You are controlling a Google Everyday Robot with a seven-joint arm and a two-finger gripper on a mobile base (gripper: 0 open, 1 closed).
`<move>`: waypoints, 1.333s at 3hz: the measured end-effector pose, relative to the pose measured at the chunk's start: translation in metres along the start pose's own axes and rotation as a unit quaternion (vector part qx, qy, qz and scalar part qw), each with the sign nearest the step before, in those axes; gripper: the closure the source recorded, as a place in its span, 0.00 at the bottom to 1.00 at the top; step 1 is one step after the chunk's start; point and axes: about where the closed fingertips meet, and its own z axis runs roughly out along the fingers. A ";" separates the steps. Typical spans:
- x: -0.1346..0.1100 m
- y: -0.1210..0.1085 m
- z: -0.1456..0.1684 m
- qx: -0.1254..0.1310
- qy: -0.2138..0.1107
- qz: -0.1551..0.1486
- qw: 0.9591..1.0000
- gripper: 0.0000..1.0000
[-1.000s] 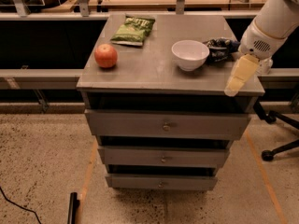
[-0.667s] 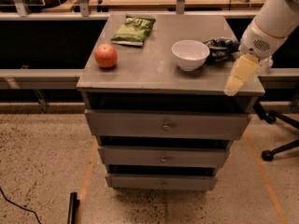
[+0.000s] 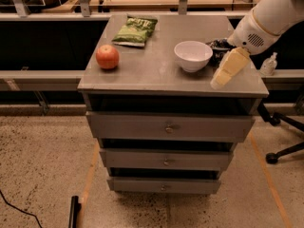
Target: Move white bowl near green jalapeno chip bag
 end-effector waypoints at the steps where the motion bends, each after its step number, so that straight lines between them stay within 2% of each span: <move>1: -0.024 0.000 0.008 -0.008 -0.044 -0.012 0.999 0.00; 2: -0.044 -0.006 0.025 -0.013 -0.085 -0.027 0.996 0.00; 3: -0.058 -0.014 0.046 -0.015 -0.103 -0.037 0.994 0.00; 4: -0.059 -0.020 0.067 -0.019 -0.104 -0.038 0.994 0.18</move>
Offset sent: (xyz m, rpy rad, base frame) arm 0.0487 0.0602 -0.0044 0.2184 -0.1270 0.1292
